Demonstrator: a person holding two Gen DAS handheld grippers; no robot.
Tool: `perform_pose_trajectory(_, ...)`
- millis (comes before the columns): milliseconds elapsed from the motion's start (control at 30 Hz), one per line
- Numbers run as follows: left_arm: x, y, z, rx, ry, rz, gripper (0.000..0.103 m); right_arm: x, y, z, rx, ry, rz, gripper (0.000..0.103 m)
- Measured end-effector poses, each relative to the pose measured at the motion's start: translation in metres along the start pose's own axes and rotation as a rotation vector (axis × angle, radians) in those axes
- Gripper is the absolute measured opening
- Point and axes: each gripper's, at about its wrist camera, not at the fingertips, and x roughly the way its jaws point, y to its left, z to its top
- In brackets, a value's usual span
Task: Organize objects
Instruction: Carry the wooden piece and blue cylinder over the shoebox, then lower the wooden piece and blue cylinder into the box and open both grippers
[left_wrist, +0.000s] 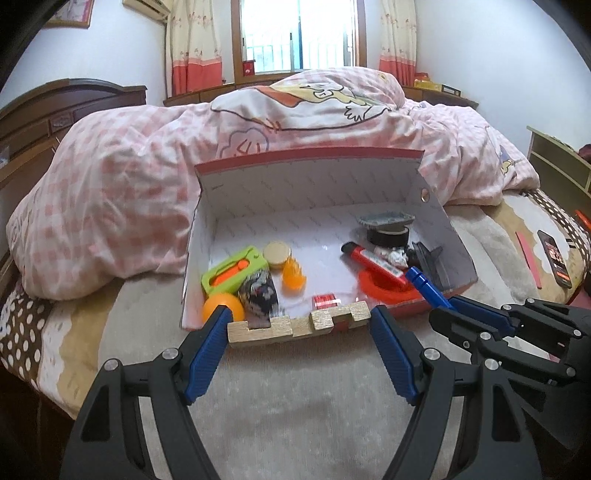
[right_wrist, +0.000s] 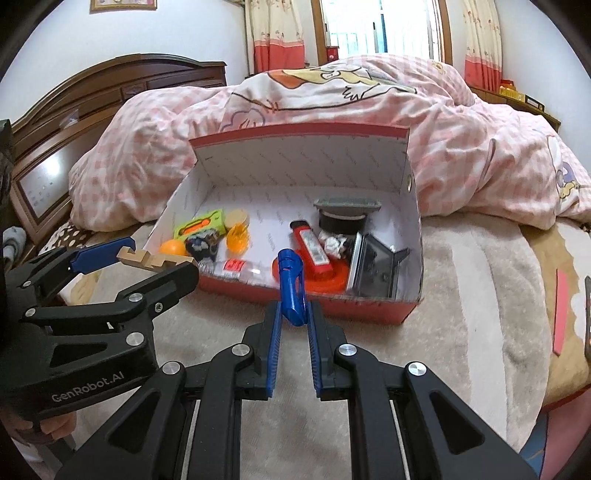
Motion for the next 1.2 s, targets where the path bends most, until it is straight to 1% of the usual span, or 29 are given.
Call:
perform_pose_trajectory(400,0.019,0.000,0.022,0.012,-0.006,0.012,0.077,0.011,-0.006,0.022,-0.009,-0.017,-0.014,0.015)
perform_pose_trajectory(667,0.042,0.004,0.038,-0.005,0.016,0.007,0.077,0.025,-0.010,0.036,-0.019,-0.026,-0.033,0.015)
perform_pose_trajectory(833,0.054,0.004,0.046,-0.002,0.013,0.015,0.077,0.035,-0.014,0.045,-0.015,-0.032,-0.044,0.015)
perform_pose_trajectory(1200,0.087,0.008,0.054,-0.007,0.033,0.025,0.077,0.058,-0.023,0.053,0.005,-0.028,-0.064,0.015)
